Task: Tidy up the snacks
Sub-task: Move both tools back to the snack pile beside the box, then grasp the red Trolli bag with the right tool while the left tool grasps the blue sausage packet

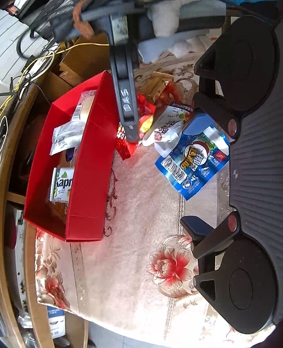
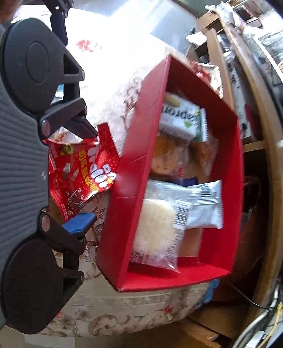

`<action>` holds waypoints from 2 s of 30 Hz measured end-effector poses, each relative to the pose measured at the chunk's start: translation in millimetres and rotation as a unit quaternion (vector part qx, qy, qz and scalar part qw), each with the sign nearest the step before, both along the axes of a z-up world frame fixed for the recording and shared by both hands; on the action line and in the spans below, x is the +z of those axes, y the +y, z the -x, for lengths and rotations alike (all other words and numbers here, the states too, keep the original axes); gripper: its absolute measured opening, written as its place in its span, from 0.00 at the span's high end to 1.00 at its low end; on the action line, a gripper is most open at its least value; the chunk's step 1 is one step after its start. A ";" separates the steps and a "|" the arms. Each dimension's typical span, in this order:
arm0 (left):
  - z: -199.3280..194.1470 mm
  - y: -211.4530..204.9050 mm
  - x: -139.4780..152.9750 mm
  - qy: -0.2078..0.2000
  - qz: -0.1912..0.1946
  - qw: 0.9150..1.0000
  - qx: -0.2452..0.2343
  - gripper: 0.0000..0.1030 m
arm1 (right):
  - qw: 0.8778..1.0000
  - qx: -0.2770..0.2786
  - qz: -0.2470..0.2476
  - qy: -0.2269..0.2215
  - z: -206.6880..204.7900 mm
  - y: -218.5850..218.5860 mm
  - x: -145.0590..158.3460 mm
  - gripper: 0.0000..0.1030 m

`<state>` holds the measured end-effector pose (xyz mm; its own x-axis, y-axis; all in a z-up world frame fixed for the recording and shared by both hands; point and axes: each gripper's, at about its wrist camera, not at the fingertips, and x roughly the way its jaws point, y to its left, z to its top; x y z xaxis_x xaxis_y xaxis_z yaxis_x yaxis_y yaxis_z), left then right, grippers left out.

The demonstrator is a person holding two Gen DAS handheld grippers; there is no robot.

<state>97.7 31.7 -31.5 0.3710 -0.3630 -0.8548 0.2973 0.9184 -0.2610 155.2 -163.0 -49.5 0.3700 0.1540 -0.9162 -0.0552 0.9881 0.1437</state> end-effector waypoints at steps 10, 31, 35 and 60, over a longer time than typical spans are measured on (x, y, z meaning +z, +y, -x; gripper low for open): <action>1.1 0.5 -1.1 0.001 -0.001 1.000 -0.004 0.16 | 1.000 0.022 -0.003 0.001 15.4 10.1 1.1 0.44; 5.6 -54.7 -29.6 0.001 -0.065 0.998 0.017 0.10 | 0.997 -0.043 -0.056 -0.029 96.6 -41.8 41.8 0.64; 8.6 -60.1 -34.8 -0.011 -0.091 0.996 0.010 0.09 | 0.996 -0.045 -0.067 -0.027 102.1 -47.0 42.5 0.62; 13.7 -35.7 -37.9 -0.033 -0.136 0.989 -0.055 0.07 | 0.999 0.035 -0.022 0.000 112.3 1.4 11.7 0.43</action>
